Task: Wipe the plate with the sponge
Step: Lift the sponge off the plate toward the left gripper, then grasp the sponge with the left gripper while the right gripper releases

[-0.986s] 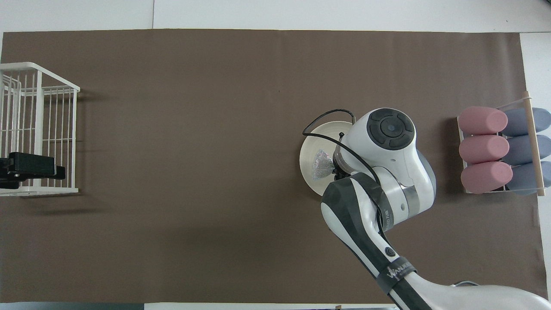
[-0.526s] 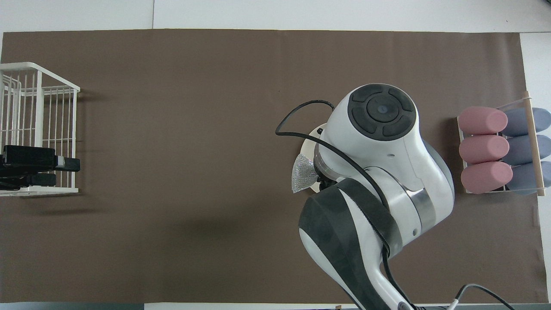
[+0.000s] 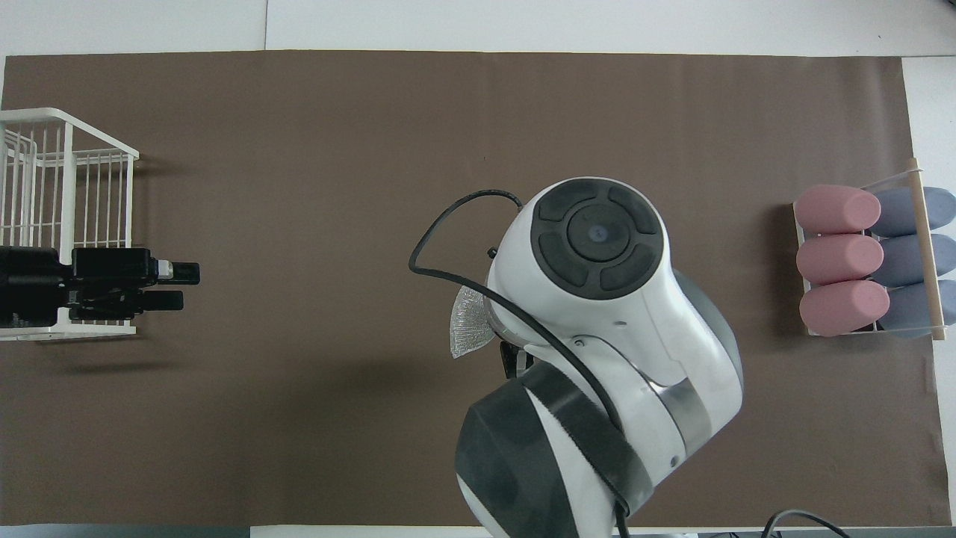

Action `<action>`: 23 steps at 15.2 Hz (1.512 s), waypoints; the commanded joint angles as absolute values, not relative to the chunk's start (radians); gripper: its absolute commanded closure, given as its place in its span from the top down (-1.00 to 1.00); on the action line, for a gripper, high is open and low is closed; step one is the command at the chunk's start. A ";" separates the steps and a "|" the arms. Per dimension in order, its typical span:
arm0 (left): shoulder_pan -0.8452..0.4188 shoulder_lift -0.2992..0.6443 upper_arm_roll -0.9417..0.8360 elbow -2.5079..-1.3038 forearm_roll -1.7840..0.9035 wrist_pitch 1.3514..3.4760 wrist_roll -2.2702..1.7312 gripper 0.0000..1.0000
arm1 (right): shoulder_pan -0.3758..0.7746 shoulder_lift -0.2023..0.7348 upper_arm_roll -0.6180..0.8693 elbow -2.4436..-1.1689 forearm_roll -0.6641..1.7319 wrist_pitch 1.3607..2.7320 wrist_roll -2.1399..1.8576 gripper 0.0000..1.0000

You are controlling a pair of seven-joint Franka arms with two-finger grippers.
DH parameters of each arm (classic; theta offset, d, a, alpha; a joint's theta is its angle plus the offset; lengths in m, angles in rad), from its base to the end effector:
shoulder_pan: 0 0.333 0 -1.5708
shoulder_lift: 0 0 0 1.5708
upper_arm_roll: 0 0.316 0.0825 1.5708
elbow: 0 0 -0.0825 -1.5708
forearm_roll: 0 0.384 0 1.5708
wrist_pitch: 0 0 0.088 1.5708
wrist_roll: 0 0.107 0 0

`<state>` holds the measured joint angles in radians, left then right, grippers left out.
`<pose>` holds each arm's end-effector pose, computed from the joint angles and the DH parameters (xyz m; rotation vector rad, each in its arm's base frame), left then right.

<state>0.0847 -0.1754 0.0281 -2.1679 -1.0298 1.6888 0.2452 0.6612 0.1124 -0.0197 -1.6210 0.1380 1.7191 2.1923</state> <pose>0.4873 -0.0269 0.4910 2.1010 0.1787 -0.1095 0.4698 0.3675 0.5496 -2.2104 2.2133 0.2110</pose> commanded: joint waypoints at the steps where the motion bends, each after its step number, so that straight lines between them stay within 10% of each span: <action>1: 0.072 -0.100 0.026 -2.201 -1.149 1.697 0.388 1.00 | 0.657 0.137 -0.021 -1.556 0.146 1.712 2.224 -1.00; 23: -0.285 -0.044 0.018 -2.178 -1.434 1.833 0.385 0.94 | 0.672 0.167 -0.023 -1.591 0.133 1.861 2.258 -1.00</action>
<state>-0.2629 -0.0547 0.0089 -2.1913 -1.4195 1.8127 0.3912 0.6693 0.1772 -0.0213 -1.5748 0.1376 1.8466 2.2303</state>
